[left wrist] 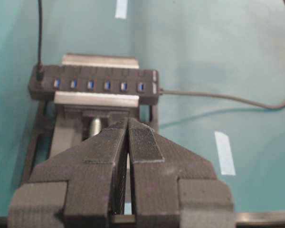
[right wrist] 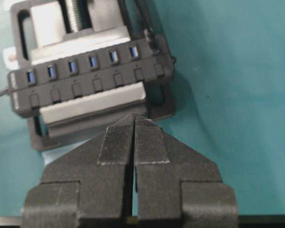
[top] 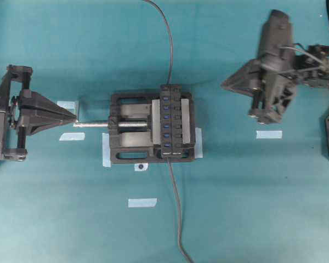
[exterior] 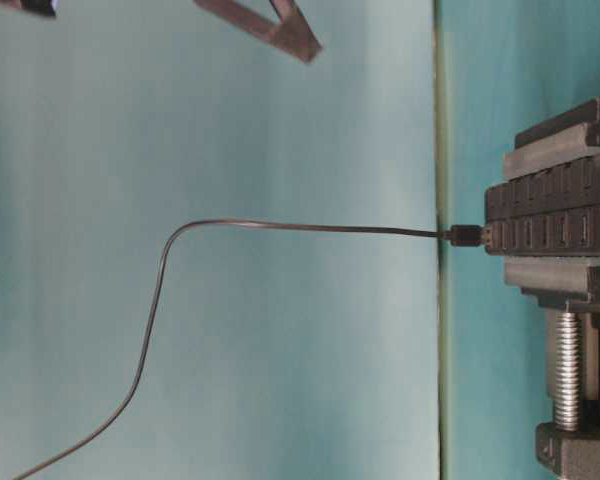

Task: Insert the USB into the center port of the fixed hub
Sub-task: 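Raise the right gripper and swing it toward the hub's cable end, then move the open right gripper over the black USB cable near the hub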

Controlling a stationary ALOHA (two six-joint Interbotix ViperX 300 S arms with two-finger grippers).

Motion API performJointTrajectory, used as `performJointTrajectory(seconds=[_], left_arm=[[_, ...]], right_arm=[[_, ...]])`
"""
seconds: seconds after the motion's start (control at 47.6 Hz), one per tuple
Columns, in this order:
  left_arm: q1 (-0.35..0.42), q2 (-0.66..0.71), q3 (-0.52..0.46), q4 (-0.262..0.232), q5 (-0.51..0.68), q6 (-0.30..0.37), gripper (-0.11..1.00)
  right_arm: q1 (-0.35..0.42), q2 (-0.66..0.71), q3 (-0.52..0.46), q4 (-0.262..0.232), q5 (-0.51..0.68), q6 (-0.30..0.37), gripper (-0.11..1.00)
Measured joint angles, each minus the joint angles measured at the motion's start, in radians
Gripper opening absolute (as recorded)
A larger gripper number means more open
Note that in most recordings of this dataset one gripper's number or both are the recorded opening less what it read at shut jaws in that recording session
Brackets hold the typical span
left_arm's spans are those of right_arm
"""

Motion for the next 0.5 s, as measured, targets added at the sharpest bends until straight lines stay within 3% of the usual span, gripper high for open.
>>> performJointTrajectory(seconds=[0.504], left_arm=[[0.0,-0.002,0.0,-0.002,0.018,0.0,0.01]], right_arm=[[-0.002,0.193,-0.117,-0.009,0.014,0.0,-0.02]])
